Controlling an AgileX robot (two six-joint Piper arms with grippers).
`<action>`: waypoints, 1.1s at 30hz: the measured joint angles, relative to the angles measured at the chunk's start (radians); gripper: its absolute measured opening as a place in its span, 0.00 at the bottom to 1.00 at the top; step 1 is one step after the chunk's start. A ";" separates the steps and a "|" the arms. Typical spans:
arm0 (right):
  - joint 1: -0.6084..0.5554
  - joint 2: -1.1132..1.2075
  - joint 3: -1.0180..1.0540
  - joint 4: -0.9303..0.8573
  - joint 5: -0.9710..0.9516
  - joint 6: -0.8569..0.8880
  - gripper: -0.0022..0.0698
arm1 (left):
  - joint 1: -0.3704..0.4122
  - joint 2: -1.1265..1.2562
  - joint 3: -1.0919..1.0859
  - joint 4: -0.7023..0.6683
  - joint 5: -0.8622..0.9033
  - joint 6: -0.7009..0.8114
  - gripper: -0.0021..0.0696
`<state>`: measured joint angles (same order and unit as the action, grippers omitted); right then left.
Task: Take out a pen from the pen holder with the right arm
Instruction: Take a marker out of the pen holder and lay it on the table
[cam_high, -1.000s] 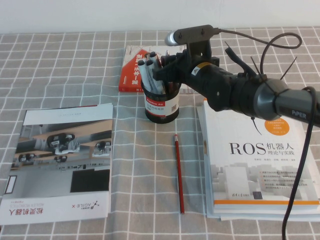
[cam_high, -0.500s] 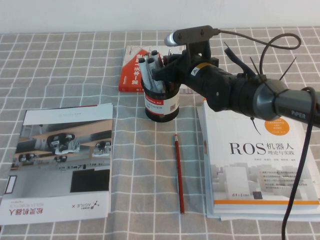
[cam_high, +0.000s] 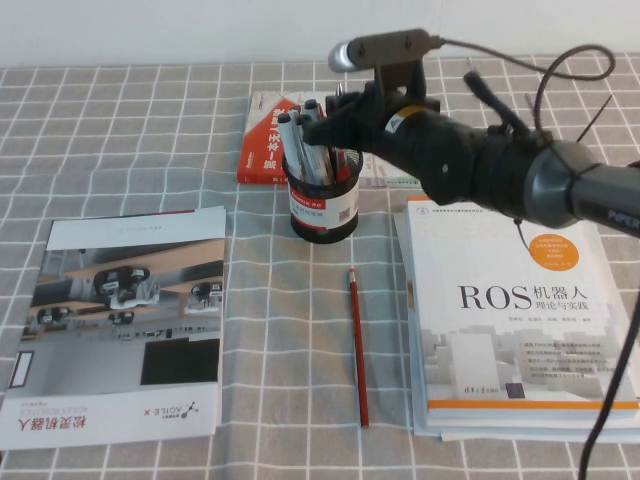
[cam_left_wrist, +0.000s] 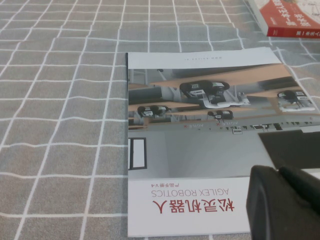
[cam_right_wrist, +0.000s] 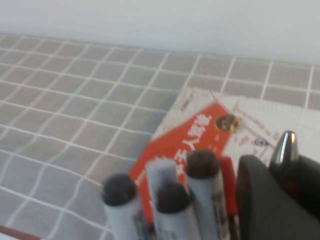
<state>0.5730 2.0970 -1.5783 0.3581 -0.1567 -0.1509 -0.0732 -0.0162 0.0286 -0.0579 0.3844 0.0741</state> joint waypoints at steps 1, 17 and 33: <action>0.000 -0.013 0.000 -0.002 0.011 0.000 0.11 | 0.000 0.000 0.000 0.000 0.000 0.000 0.02; 0.000 -0.344 0.000 -0.112 0.258 0.000 0.11 | 0.000 0.000 0.000 0.000 0.000 0.000 0.02; 0.000 -0.383 0.000 -0.100 1.012 0.191 0.11 | 0.000 0.000 0.000 0.000 0.000 0.000 0.02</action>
<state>0.5730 1.7143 -1.5783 0.2585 0.8550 0.0403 -0.0732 -0.0162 0.0286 -0.0579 0.3844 0.0741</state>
